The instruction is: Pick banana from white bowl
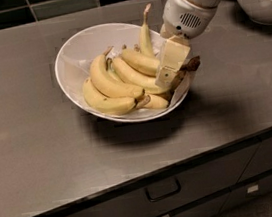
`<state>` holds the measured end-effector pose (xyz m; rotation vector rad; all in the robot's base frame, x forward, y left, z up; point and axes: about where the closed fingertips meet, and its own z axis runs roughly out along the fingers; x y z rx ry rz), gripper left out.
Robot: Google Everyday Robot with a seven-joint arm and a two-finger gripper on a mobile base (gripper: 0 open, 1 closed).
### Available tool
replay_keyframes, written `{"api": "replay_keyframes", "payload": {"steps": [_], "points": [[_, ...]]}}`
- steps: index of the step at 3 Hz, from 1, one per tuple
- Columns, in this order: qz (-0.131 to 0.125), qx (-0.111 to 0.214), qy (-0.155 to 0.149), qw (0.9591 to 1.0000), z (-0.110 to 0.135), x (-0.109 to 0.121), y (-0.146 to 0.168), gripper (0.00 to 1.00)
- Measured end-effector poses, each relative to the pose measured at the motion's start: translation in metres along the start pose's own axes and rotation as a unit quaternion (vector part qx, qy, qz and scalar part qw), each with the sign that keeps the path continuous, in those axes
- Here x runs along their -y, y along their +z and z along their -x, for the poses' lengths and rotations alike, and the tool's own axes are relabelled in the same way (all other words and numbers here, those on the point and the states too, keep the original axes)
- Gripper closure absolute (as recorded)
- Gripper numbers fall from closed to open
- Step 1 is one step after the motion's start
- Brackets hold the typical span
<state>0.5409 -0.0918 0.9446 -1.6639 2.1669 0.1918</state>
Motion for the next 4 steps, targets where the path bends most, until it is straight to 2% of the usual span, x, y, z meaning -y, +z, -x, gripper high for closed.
{"api": "replay_keyframes", "payload": {"steps": [1, 3, 4], "points": [[0.002, -0.005, -0.009, 0.9999, 0.012, -0.008, -0.002, 0.17], [0.013, -0.023, -0.015, 0.9996, 0.021, -0.027, -0.004, 0.28], [0.011, -0.029, 0.000, 0.9995, 0.014, -0.021, 0.001, 0.30]]}}
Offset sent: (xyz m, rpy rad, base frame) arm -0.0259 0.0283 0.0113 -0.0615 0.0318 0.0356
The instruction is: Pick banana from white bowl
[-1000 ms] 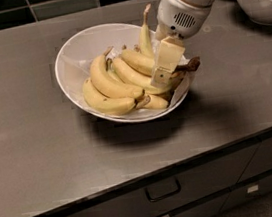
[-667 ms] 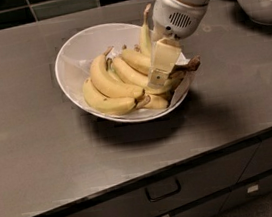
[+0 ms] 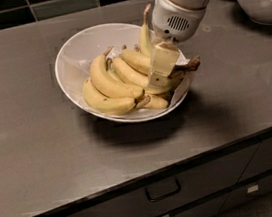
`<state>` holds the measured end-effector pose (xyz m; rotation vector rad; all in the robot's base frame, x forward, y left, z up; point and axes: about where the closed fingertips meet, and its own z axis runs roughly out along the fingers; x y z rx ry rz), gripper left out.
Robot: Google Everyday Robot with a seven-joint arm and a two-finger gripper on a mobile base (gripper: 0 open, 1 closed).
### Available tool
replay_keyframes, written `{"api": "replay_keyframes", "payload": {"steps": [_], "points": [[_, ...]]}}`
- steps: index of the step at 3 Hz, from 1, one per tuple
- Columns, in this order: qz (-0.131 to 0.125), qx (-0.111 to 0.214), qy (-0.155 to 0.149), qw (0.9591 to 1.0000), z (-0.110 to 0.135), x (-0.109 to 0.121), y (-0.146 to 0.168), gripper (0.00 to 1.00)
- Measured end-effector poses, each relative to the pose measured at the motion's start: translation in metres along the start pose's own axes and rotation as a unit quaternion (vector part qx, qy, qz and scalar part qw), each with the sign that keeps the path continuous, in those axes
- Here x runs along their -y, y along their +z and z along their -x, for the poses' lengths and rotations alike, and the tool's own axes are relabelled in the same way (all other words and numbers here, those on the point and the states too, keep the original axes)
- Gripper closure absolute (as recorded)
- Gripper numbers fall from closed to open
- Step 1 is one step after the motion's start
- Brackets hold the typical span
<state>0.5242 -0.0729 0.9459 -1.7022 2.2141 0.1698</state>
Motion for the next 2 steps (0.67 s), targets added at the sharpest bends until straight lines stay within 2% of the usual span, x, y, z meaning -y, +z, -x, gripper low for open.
{"api": "replay_keyframes", "payload": {"steps": [2], "points": [[0.000, -0.017, 0.021, 0.9996, -0.0065, 0.0094, 0.0047, 0.32]]}}
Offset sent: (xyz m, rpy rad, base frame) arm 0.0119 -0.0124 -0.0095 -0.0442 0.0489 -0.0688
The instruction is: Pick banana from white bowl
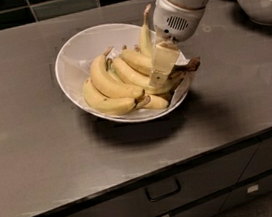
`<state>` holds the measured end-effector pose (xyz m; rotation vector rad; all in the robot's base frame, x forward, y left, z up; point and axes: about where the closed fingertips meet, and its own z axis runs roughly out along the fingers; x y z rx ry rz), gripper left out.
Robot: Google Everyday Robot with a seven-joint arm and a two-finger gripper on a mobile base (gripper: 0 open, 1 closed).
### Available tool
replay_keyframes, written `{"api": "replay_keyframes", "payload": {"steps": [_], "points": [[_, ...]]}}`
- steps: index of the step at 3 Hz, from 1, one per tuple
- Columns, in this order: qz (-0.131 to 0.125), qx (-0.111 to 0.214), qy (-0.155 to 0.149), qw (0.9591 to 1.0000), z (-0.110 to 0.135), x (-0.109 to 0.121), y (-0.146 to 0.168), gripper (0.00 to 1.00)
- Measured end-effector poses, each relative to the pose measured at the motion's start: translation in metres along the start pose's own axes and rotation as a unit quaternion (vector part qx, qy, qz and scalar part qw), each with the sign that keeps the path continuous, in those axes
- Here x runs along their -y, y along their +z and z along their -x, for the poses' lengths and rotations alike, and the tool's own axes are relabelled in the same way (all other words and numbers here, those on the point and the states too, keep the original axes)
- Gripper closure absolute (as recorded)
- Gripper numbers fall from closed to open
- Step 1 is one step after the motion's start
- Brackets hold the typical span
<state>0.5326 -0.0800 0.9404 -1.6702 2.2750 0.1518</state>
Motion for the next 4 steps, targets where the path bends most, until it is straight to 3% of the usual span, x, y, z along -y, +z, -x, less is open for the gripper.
{"api": "replay_keyframes", "payload": {"steps": [1, 2, 3, 4], "points": [[0.002, -0.010, -0.001, 0.9999, 0.006, -0.002, -0.003, 0.34], [0.005, -0.018, -0.004, 0.9998, 0.011, -0.003, -0.003, 0.52], [0.011, -0.025, -0.006, 0.9996, 0.014, -0.002, 0.000, 0.54], [0.016, -0.031, -0.011, 0.9993, 0.018, -0.002, 0.004, 0.72]]}}
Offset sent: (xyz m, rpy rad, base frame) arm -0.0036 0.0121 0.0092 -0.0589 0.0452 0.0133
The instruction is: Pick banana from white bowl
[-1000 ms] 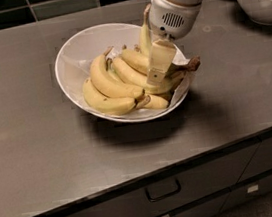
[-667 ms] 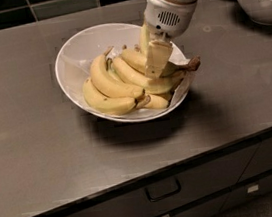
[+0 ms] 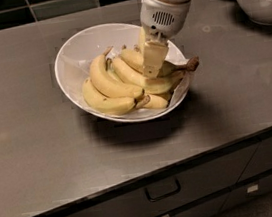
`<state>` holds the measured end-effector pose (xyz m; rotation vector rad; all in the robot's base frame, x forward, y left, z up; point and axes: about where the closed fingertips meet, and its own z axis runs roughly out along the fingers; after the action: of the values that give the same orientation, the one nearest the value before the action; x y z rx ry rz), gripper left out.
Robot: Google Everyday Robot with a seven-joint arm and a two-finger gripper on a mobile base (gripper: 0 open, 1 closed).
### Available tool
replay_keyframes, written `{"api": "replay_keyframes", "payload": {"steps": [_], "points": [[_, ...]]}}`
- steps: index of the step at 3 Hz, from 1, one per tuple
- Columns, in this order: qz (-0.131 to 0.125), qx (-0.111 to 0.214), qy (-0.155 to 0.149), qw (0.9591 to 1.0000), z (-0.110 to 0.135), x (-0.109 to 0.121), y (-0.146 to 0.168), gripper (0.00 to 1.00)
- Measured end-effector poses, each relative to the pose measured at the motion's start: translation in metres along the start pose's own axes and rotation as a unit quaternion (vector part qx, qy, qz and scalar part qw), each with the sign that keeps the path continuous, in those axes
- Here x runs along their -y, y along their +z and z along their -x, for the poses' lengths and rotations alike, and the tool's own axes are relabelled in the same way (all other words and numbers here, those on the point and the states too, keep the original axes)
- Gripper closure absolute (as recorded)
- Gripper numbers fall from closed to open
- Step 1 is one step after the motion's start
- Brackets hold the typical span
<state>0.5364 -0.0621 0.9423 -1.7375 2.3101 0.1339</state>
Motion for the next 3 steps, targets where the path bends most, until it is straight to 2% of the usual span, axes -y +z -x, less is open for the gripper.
{"api": "replay_keyframes", "payload": {"steps": [1, 2, 3], "points": [[0.000, 0.000, 0.000, 1.0000, 0.000, 0.000, 0.000, 0.96], [-0.012, 0.017, -0.018, 0.9996, 0.002, 0.000, -0.006, 1.00], [-0.017, 0.049, -0.067, 0.9964, 0.000, -0.009, -0.022, 1.00]]}}
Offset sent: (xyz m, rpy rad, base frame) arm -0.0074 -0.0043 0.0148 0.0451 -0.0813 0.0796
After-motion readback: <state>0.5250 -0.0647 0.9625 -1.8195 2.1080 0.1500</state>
